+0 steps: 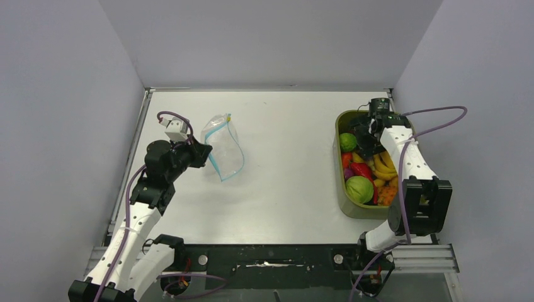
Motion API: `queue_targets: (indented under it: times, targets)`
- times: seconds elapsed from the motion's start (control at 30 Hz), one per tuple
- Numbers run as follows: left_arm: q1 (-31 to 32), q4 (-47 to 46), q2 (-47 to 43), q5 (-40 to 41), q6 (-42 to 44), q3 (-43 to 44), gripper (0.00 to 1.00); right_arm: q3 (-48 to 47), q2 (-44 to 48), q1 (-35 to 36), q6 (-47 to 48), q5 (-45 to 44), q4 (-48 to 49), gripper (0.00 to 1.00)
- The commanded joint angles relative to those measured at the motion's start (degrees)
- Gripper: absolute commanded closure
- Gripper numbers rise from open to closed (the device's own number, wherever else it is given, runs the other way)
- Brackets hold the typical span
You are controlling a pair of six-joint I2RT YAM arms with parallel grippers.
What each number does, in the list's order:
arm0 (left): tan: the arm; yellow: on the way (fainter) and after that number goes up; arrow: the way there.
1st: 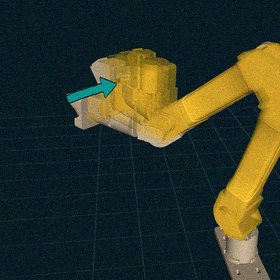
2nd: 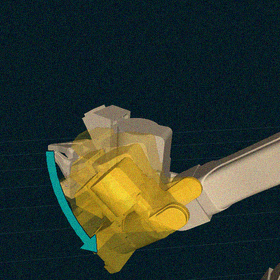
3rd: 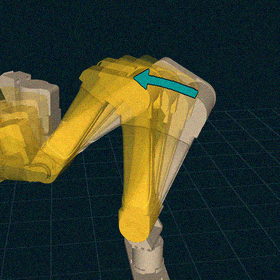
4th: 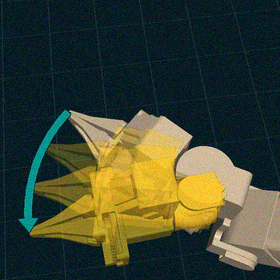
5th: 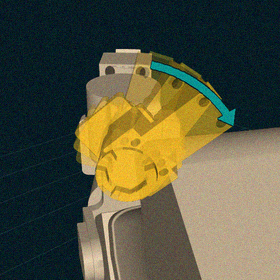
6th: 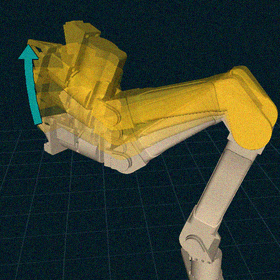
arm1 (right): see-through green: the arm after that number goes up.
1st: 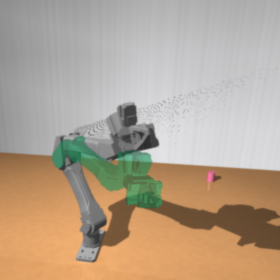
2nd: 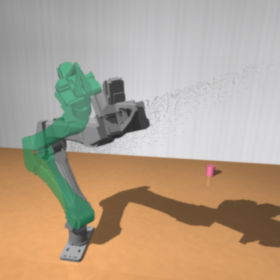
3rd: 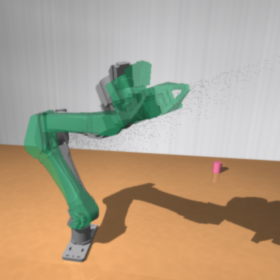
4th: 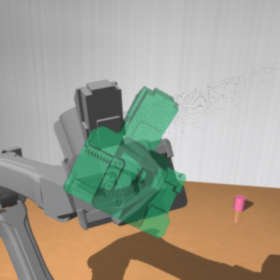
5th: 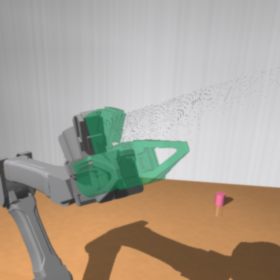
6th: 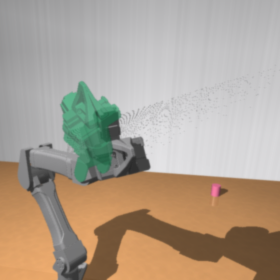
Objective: Place the food in the zip-top bag and seal the zipper
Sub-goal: Pick up the fake vegetable from the bin.
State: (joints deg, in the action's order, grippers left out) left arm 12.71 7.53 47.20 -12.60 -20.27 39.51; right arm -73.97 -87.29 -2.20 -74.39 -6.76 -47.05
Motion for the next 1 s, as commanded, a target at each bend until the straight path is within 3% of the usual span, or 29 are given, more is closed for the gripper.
queue_targets:
  times: [0.0, 0.5, 0.97]
  targets:
    - [0.12, -2.41, -1.06, 0.05, 1.07, 0.21, 1.0, -2.5, -1.25, -0.08, -2.09, 1.28, 0.82, 0.14]
    - [0.1, -2.26, -1.04, 0.21, 1.28, 0.22, 1.0, -2.16, -5.42, -0.17, -1.46, 3.73, 3.54, 0.14]
    - [0.08, -1.88, -1.18, 1.13, 1.55, 0.2, 1.0, 2.22, -0.13, -0.17, 0.48, 1.93, 9.19, 0.31]
